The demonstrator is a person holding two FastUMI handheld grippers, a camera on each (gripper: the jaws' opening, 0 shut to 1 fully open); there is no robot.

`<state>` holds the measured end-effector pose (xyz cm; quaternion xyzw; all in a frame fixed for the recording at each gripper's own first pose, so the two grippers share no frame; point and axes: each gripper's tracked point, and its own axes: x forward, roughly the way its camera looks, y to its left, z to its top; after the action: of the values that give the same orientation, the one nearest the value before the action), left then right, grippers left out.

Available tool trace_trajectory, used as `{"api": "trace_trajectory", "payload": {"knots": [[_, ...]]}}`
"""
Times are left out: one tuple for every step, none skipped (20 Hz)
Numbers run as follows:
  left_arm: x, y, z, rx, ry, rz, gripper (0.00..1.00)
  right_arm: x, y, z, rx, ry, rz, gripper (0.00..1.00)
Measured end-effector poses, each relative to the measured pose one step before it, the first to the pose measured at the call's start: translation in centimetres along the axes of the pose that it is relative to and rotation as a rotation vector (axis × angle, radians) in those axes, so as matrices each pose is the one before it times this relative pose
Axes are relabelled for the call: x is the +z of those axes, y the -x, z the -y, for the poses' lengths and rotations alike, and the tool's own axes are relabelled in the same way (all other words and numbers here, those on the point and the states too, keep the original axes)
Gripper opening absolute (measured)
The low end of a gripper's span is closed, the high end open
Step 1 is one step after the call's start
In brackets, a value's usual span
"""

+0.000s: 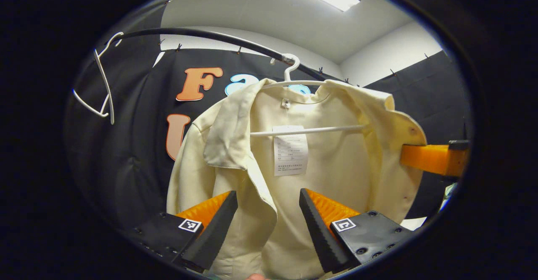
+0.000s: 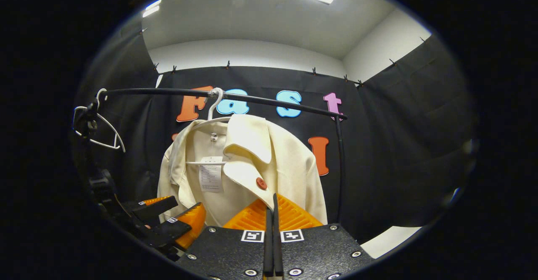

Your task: Grasp the clothes on the hanger with both hands and then place them into the laundry hamper below.

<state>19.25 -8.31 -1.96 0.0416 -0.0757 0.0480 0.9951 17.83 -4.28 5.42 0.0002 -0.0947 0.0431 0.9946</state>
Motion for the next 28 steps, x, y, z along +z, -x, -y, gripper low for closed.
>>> {"api": "trace_trajectory", "payload": {"knots": [[-0.459,-0.522,-0.989,0.04546,-0.01650,0.00696,0.97,0.074,0.182,-0.164,-0.00238,0.01100,0.00220,0.00],[-0.542,-0.391,-0.711,0.02768,-0.01619,0.00359,0.97,0.151,0.285,-0.011,-0.00212,0.01235,0.00272,0.00],[-0.598,-0.710,-0.169,0.00422,-0.02197,0.00158,0.97,0.177,0.194,-0.019,-0.00017,0.00967,0.00238,0.00],[-0.324,-0.680,-0.281,0.00455,-0.03310,0.00671,0.97,0.086,0.109,-0.034,0.00122,0.00514,0.00220,0.00],[-0.242,-0.841,-0.335,0.00033,-0.02599,0.00757,0.95,0.016,0.021,0.036,0.00178,0.00133,-0.00191,0.00],[-0.203,-0.450,-0.724,0.00774,-0.02857,0.00330,0.95,-0.092,0.106,-0.039,0.00271,-0.00084,-0.00334,0.00],[-0.114,-0.288,-0.746,0.00721,-0.01902,-0.00059,0.96,0.130,0.075,0.036,-0.00224,0.00088,-0.00024,0.00],[0.139,0.032,-1.177,0.02570,-0.02316,0.00169,0.67,0.041,0.134,0.229,-0.00624,0.00347,0.00387,0.00],[-0.046,-0.301,-0.353,-0.01273,-0.01177,-0.00596,0.39,0.174,0.045,0.329,-0.00846,0.00439,0.00512,0.00],[0.013,-0.188,-0.421,-0.01926,-0.01788,-0.00479,0.11,0.079,0.040,0.196,-0.00443,0.00353,0.00402,0.00],[0.158,-0.093,-0.571,0.00453,-0.02946,-0.00454,0.16,0.029,-0.019,0.318,-0.00332,0.00414,0.00250,0.00],[0.058,0.086,-0.963,0.02248,-0.03775,-0.00870,0.12,0.179,-0.094,0.396,-0.00377,0.00502,0.00515,0.00],[0.072,0.156,-1.172,0.02914,-0.04164,-0.00099,0.09,0.382,0.045,0.503,-0.00469,0.00913,0.00594,0.00],[0.315,-0.124,-1.294,0.03441,-0.04732,0.01347,0.09,0.419,0.069,0.680,-0.01195,0.01359,0.00953,0.00],[0.164,-0.301,-1.572,0.04943,-0.05424,0.00934,0.08,0.573,-0.140,0.864,-0.01671,0.01369,0.01319,0.00],[-0.102,-0.400,-1.541,0.04743,-0.04242,0.00052,0.08,0.681,0.037,0.809,-0.01495,0.01078,0.01414,0.00],[-0.268,-0.489,-1.205,0.03436,-0.02527,-0.00281,0.08,0.588,-0.187,0.533,-0.01402,0.00705,0.00958,0.00],[-0.111,-0.519,-1.208,0.03088,-0.01545,-0.00048,0.08,0.411,-0.058,0.657,-0.01173,0.00497,0.00821,0.00],[0.149,-0.572,-1.120,0.02688,-0.01239,0.00240,0.08,0.429,-0.311,0.696,-0.01007,0.00449,0.01084,0.00],[0.250,-0.671,-0.880,0.01888,-0.00939,0.00553,0.08,0.598,-0.309,0.781,-0.01426,0.01016,0.01349,0.00],[0.292,-0.779,-0.787,0.01342,-0.00660,0.00729,0.08,0.670,-0.321,0.967,-0.01981,0.01619,0.01862,0.00],[0.249,-0.692,-0.496,0.00663,-0.00601,0.00618,0.08,0.780,-0.311,1.052,-0.02020,0.01748,0.02275,0.00],[0.136,-0.726,-0.168,-0.00296,0.00073,0.00045,0.08,0.631,-0.576,0.889,-0.01664,0.01195,0.01644,0.00],[0.133,-0.666,-0.002,-0.00898,0.00731,-0.00180,0.08,0.283,-0.837,0.549,-0.01010,0.00392,0.00843,0.00],[0.136,-0.586,-0.366,-0.00106,0.00346,0.00036,0.08,0.393,-0.629,0.333,-0.00719,-0.00389,0.00658,0.00],[0.289,-0.505,-0.350,0.00440,-0.00339,0.00163,0.08,0.409,-0.855,0.318,-0.00587,-0.00601,0.00818,0.00],[0.338,-0.450,-0.660,0.00763,-0.00174,0.00658,0.08,0.408,-0.750,0.415,-0.00491,-0.00201,0.00986,0.00],[0.402,-0.540,-0.546,0.00945,0.00882,0.01024,0.08,0.584,-0.766,0.622,-0.00863,0.00236,0.01244,0.00]]}}
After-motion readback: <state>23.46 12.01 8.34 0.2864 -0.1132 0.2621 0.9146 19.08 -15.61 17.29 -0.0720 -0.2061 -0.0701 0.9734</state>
